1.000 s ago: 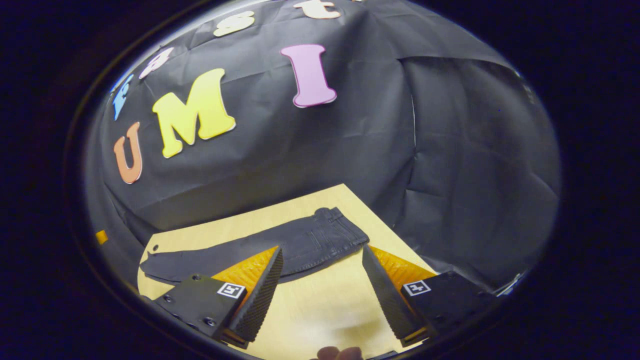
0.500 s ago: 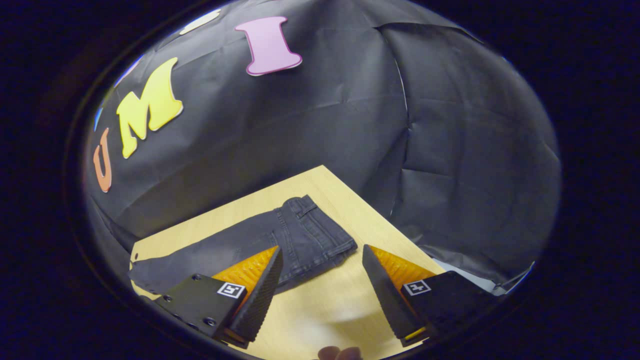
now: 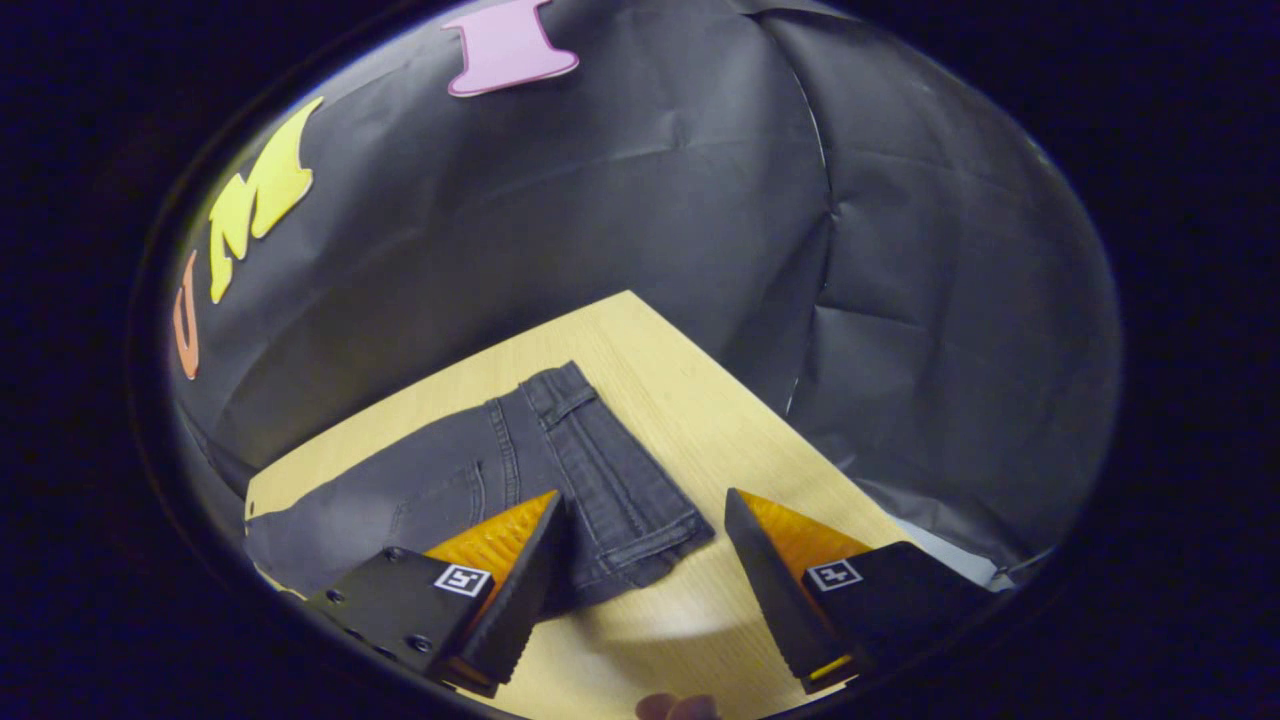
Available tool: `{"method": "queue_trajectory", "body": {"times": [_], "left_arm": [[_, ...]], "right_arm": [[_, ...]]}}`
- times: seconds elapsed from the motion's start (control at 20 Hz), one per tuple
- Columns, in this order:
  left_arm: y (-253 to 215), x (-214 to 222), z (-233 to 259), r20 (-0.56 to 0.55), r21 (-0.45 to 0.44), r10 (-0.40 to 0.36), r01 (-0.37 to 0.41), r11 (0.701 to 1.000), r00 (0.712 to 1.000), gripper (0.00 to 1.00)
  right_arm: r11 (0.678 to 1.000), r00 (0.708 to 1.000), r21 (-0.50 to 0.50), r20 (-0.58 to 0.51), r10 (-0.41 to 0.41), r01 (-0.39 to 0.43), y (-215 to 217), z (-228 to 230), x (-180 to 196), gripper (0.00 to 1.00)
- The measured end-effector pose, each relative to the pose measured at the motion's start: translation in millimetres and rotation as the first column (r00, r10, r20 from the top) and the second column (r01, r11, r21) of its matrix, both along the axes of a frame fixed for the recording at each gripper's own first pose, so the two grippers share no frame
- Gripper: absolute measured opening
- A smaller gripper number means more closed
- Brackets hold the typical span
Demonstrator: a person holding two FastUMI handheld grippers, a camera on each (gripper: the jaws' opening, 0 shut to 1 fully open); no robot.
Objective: Grasp the waist and the cuffs of the jeans and fold them to make the two legs overlap; first hold the waist and fold one-third of the jeans toward the cuffs, then hold the cuffs and fold the remaining one-third in the same direction to finish folding.
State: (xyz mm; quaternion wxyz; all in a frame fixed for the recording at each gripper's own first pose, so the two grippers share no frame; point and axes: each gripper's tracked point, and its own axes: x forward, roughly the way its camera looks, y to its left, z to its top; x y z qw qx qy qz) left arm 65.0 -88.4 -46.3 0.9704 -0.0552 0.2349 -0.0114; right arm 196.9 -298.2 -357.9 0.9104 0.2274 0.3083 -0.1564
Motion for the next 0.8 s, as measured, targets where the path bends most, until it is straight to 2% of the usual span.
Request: {"method": "queue_trajectory", "body": {"times": [0.15,0.3,0.4,0.5,0.55,0.6,0.65,0.7,0.8], "left_arm": [[6.7,-1.3,-5.1,-0.015,-0.025,0.021,-0.022,0.999,1.0,0.98],[14.6,-2.0,-9.0,-0.028,-0.048,0.039,-0.04,0.998,0.999,0.98],[22.0,-3.9,-9.0,-0.03,-0.065,0.052,-0.054,0.996,0.998,0.98],[30.9,-6.2,-10.0,-0.031,-0.069,0.065,-0.067,0.995,0.997,0.98],[34.5,-7.9,-9.5,-0.03,-0.071,0.07,-0.072,0.995,0.997,0.98],[40.5,-9.8,-7.9,-0.026,-0.073,0.077,-0.079,0.994,0.997,0.98],[46.3,-9.6,-5.9,-0.018,-0.075,0.086,-0.087,0.993,0.996,0.98],[51.1,-10.2,-5.5,-0.01,-0.08,0.095,-0.095,0.992,0.995,0.98],[59.5,-10.4,-6.5,0.0,-0.094,0.11,-0.11,0.989,0.994,0.98]], "right_arm": [[1.0,1.0,-0.012,-0.008,0.006,-0.006,5.0,-2.7,3.9,0.97],[1.0,1.0,-0.006,-0.014,0.028,-0.028,12.5,-1.8,5.5,0.74],[0.999,1.0,0.043,-0.01,0.028,-0.028,19.1,1.1,5.2,0.64],[0.998,1.0,0.058,-0.026,0.0,0.001,19.6,6.1,5.0,0.37],[0.998,0.999,0.058,-0.038,0.004,-0.002,22.2,9.2,2.9,0.31],[0.999,0.999,0.043,-0.037,-0.01,0.012,20.1,13.1,3.7,0.3],[1.0,0.999,0.024,-0.038,-0.005,0.006,19.9,21.6,2.2,0.14],[1.0,0.999,0.006,-0.035,0.0,0.001,19.1,28.1,1.5,0.18],[1.0,1.0,-0.024,-0.011,0.009,-0.009,22.2,54.1,-2.7,0.18]]}}
